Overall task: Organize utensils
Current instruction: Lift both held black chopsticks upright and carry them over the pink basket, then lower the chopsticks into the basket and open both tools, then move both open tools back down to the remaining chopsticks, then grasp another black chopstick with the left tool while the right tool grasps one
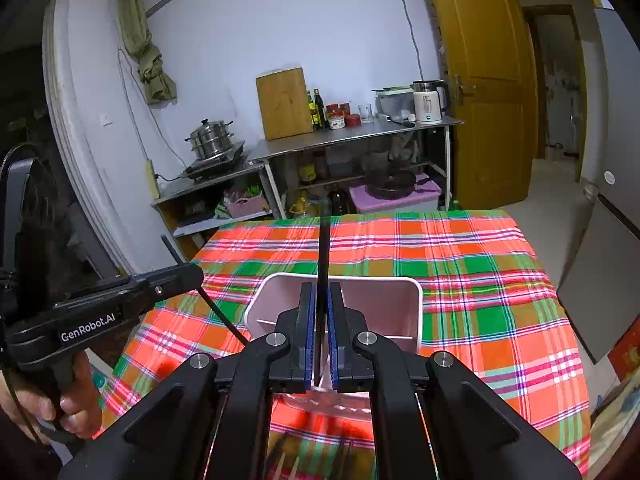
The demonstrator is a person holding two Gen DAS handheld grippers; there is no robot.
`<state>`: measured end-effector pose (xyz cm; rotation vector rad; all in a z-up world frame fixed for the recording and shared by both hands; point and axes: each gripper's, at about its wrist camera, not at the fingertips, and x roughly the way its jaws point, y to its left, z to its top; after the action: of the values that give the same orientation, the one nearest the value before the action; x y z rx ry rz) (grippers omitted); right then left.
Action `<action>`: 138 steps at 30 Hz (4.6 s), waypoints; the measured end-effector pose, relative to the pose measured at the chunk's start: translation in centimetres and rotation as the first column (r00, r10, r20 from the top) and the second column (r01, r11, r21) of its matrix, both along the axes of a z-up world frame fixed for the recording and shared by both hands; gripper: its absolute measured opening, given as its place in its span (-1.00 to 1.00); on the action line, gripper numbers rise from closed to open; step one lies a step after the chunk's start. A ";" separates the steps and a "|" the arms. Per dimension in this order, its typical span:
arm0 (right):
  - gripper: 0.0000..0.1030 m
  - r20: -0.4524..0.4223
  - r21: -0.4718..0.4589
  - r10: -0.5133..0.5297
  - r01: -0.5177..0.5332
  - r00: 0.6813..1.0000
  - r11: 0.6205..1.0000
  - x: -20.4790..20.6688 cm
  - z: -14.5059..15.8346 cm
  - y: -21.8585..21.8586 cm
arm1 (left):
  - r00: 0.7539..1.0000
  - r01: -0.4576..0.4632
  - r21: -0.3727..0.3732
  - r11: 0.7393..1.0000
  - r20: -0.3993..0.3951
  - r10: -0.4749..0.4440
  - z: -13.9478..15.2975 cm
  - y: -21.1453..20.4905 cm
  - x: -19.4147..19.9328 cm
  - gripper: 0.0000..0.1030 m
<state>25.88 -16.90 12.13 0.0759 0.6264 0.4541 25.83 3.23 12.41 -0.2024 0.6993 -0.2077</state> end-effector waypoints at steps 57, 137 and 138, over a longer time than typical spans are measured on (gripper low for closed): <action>-0.37 -0.177 -0.093 -0.012 -0.005 0.984 0.996 -15.6 -11.9 -5.2 | 0.990 0.062 0.035 0.997 -0.131 -0.057 -13.1 -1.8 -18.1 -0.41; -0.90 -0.273 -0.190 -0.011 -0.043 0.962 0.981 -8.2 -14.6 -1.4 | 0.971 0.087 0.158 0.984 -0.235 -0.048 -15.3 -4.5 -10.1 -0.89; -0.90 -0.269 -0.181 -0.011 -0.039 0.963 0.983 -8.2 -14.3 -1.6 | 0.972 0.087 0.156 0.984 -0.228 -0.050 -14.9 -4.5 -10.2 -0.90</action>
<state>17.64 -18.45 -2.18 -0.0448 0.9349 0.4006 15.67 -1.24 -2.48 -0.0425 0.9438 -0.1943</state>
